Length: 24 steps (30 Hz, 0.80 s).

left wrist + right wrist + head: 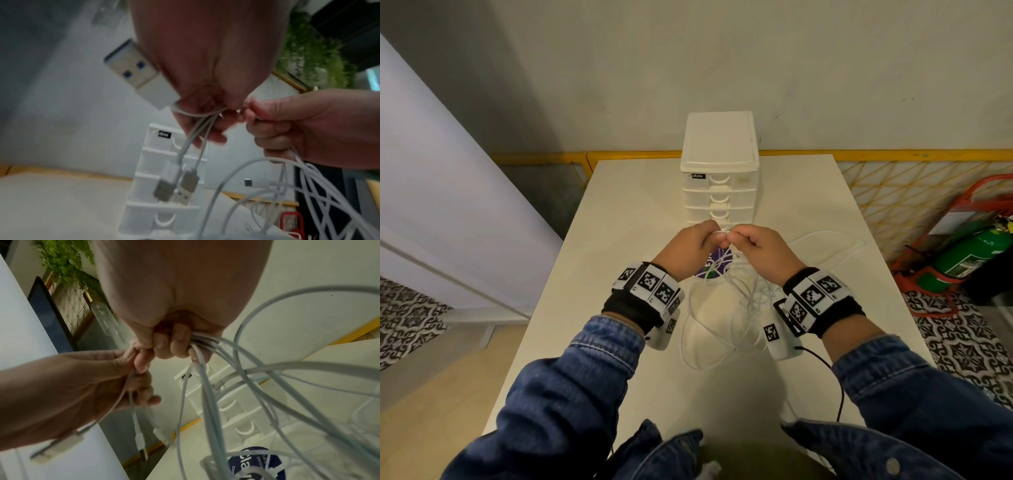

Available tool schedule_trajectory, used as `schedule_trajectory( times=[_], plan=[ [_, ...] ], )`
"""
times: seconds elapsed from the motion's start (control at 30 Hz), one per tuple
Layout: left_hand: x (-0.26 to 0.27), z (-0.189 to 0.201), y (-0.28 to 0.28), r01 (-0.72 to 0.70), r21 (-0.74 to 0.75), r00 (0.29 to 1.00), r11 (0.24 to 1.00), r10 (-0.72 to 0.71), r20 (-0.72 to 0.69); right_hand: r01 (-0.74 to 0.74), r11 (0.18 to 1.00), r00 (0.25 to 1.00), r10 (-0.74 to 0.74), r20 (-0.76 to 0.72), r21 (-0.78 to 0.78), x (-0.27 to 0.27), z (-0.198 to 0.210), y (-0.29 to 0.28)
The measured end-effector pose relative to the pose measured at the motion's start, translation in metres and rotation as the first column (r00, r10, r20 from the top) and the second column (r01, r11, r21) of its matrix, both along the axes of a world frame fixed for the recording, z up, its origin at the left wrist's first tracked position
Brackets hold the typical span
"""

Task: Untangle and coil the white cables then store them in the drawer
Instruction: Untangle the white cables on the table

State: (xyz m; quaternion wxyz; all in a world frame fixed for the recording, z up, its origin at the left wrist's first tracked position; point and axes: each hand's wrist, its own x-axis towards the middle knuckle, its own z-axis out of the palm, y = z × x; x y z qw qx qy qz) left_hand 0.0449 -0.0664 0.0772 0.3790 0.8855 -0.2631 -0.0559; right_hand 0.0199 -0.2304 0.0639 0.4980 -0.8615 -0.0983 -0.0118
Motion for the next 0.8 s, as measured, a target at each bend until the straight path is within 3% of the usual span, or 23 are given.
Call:
schedule_trajectory(
  times=[0.13, 0.27, 0.47, 0.67, 0.8],
  plan=[
    [-0.004, 0.005, 0.0, -0.114, -0.147, 0.993, 0.982, 0.106, -0.057, 0.003, 0.999, 1.0, -0.003, -0.017, 0.047, -0.003, -0.003, 0.001],
    [0.002, 0.015, 0.006, -0.244, -0.329, 0.964, 0.912, 0.264, 0.019, 0.0, 0.997, 0.997, 0.006, -0.078, 0.08, -0.001, -0.011, 0.0],
    [0.009, 0.031, 0.019, -0.317, -0.482, 0.904, 0.817, 0.414, 0.106, 0.011, 0.998, 0.996, -0.005, -0.091, 0.057, -0.001, -0.034, -0.011],
    [0.015, 0.039, 0.036, -0.434, -0.566, 0.818, 0.701, 0.57, 0.08, 0.126, 0.99, 0.984, -0.133, -0.116, -0.061, -0.004, -0.061, -0.035],
    [0.02, 0.042, 0.05, -0.514, -0.574, 0.734, 0.637, 0.673, 0.089, 0.249, 0.965, 0.966, -0.253, -0.045, -0.081, -0.009, -0.064, -0.053]
  ],
)
